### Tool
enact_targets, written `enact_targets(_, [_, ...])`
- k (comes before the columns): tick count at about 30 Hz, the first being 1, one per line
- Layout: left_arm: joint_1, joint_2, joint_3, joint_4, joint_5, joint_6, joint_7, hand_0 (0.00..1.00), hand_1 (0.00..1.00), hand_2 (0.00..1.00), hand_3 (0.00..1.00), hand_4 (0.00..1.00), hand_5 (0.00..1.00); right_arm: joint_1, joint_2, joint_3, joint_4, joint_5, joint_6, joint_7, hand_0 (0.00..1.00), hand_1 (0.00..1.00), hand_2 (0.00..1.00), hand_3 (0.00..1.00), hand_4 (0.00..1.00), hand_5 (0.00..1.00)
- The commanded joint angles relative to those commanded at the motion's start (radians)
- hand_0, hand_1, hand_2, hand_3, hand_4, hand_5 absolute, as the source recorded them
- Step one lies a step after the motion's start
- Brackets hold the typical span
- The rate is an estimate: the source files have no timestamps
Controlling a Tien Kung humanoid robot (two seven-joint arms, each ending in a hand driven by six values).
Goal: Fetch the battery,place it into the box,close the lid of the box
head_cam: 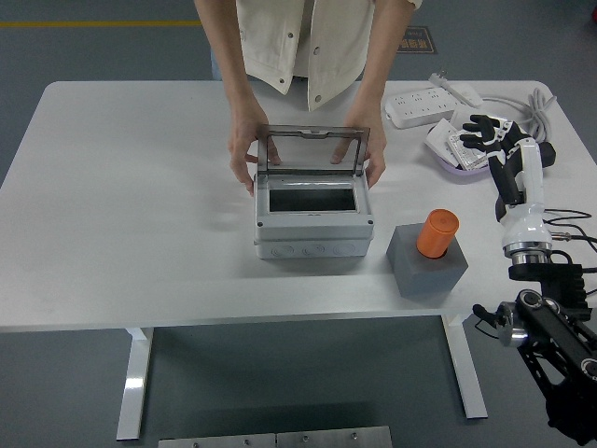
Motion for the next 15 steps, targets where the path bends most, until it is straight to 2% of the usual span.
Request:
enact_targets(5, [-0.001,-0.001,0.016,0.000,-0.013,0.000,-0.002,0.646,0.724,0.678,0.633,0.696,0.425,-0.002,-0.006,-0.038,-0.016,-0.008,0.003,-0.005,0.528,0.519,0.555,0.569,0.922,0.648])
enact_targets(6, [-0.001,-0.002,0.018,0.000,-0.015,0.000,-0.003,0.645,0.724,0.677,0.633,0.695,0.422,-0.002,-0.007,-0.048,-0.024,-0.013,0.006,-0.009,0.519,0.518,0.547,0.565,0.900,0.603])
enact_targets(12, [-0.001,-0.002,0.026,0.000,-0.021,0.000,-0.005,0.645,0.724,0.677,0.633,0.695,0.422,-0.001,-0.009,-0.086,-0.064,-0.034,0.024,-0.026,0.519,0.518,0.547,0.565,0.900,0.603])
enact_targets(13, [0.000,-0.002,0.027,0.000,-0.021,0.000,-0.005,0.645,0.724,0.677,0.633,0.696,0.422,-0.001,-0.010,-0.090,-0.070,-0.041,0.027,-0.029,0.547,0.545,0.564,0.583,0.847,0.449])
enact_targets(15, [0.000,-0.002,0.032,0.000,-0.026,0.000,-0.006,0.645,0.724,0.677,0.633,0.696,0.422,-0.001,-0.010,-0.094,-0.082,-0.052,0.033,-0.035,0.547,0.545,0.564,0.583,0.847,0.449])
